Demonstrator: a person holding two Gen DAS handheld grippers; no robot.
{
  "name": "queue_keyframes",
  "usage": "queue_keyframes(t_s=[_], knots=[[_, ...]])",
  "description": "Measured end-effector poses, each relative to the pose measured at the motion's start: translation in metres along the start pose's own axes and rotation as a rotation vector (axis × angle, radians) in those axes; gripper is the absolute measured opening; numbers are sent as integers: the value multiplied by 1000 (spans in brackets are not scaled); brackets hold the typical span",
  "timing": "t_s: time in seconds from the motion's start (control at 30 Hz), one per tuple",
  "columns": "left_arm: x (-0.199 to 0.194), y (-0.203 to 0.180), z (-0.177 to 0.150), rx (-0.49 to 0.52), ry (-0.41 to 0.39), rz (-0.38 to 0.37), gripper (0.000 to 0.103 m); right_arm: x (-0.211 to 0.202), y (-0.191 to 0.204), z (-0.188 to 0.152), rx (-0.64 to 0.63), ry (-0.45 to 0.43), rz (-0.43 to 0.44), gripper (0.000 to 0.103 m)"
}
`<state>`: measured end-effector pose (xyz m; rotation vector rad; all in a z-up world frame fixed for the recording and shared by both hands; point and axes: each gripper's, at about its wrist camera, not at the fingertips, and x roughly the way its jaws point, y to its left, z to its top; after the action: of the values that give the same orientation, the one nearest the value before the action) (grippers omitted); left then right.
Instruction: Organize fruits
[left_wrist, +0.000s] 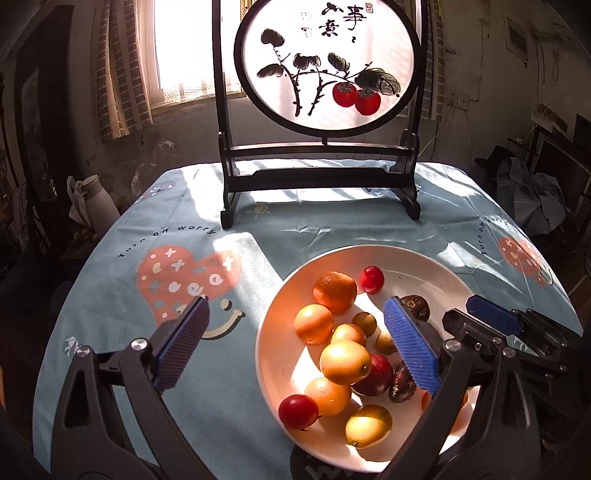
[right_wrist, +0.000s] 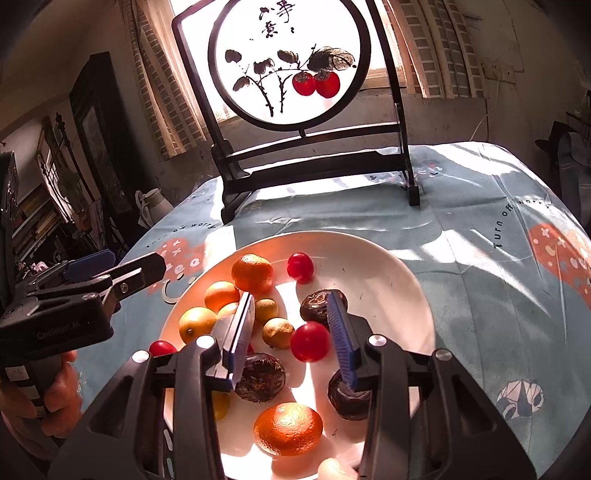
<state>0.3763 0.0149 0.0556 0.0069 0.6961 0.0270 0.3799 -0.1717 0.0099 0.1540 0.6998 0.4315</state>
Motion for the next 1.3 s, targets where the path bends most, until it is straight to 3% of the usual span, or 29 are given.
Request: queue_keyframes(t_s=[0.03,0.07,0.2,0.27,0.3,0.43,0.73,0.93,1.3], knots=[[-4,0,-2,2,2,3,97,-5,2,0,-7,-3,-1,64],[-8,1,-3,5,2,5,97,-11,3,-2,-10,-12,2,71],[-28,0,-12,9,-16,1,100,-38,6,-10,-21,-22,11,71],[-39,-1,-18,20,-17,-12,100,-53,7,-18,-29,-19,15,85],[-44,-2,-23,31,-16,-17,101,-62,8,-23,-38,-21,17,102],[-68,-3,-58,83,-28,-16,101,-96,11,-57,-128,-40,25,102],[-86,-1,-139,139,5,-32,101,-128,3,-121,-171,39,96,102],[-92,-4,-149,142,-33,-36,101,-113,16,-132,-252,74,-8,102],[-92,-4,-148,145,-37,-40,101,-110,15,-135,-264,94,-7,102]])
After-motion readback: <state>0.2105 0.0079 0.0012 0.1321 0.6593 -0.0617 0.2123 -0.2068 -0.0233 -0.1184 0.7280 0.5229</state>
